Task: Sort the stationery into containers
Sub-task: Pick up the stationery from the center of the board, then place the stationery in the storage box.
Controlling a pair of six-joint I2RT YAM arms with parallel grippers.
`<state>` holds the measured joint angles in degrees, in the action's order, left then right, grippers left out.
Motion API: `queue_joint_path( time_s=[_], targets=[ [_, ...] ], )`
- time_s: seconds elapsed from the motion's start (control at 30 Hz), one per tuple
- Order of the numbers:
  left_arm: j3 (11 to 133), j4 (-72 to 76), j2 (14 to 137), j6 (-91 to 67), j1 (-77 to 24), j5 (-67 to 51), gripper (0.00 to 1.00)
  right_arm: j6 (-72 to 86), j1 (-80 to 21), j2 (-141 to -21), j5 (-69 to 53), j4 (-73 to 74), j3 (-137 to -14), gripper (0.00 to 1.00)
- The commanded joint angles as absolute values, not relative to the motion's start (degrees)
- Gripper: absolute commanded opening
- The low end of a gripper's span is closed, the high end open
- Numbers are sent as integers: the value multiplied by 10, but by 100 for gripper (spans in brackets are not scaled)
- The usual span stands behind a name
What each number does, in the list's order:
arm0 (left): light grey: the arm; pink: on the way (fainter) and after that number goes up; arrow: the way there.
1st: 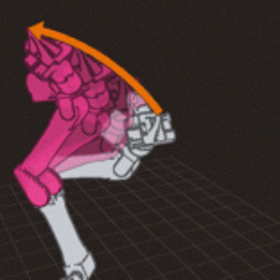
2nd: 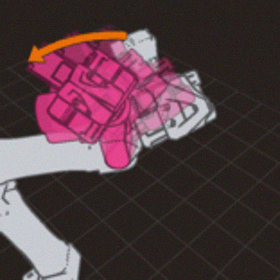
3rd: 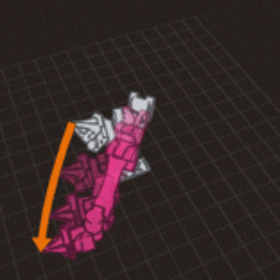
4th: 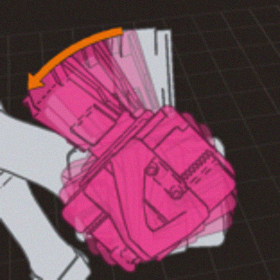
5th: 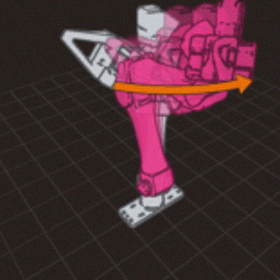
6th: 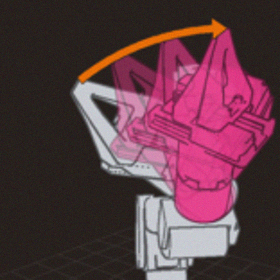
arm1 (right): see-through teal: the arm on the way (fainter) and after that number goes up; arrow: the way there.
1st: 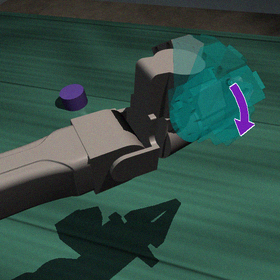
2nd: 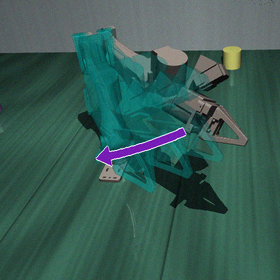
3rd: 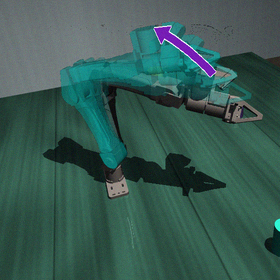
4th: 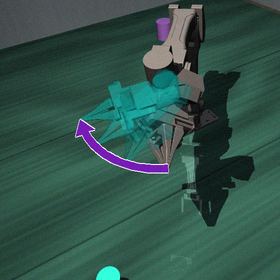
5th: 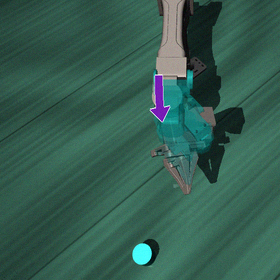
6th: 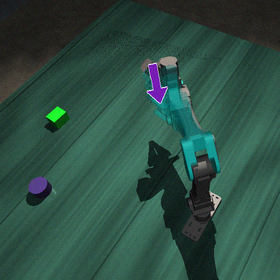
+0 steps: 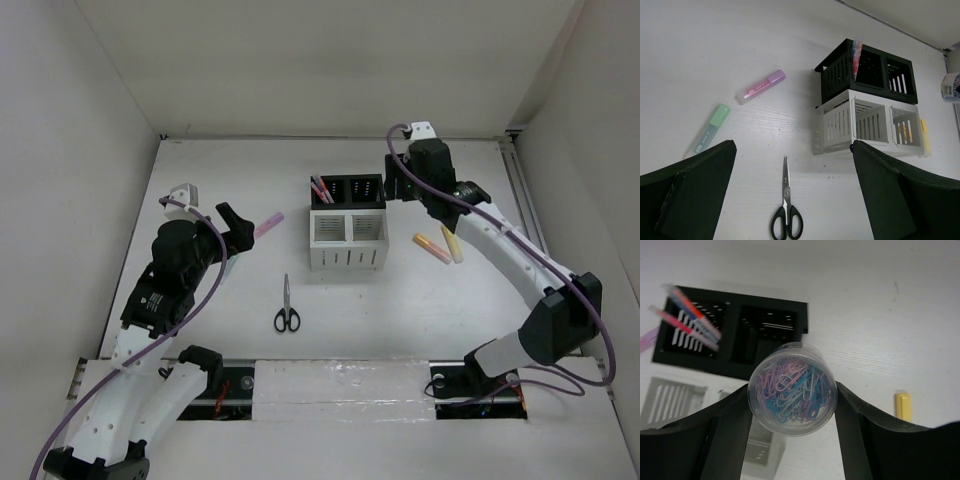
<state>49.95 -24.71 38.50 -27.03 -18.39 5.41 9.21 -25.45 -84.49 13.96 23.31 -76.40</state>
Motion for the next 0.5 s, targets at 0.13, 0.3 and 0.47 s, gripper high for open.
queue_joint_path(
  time_s=[0.13,0.3,0.47],
  targets=[
    [513,-237,385,-272,-186,56,100,84,-382,-823,160,241,-818,0],
    [513,-237,385,-272,-186,62,100,79,-442,-851,160,236,-841,0],
    [513,-237,385,-272,-186,62,100,79,-481,-882,171,236,-841,0]
  ],
)
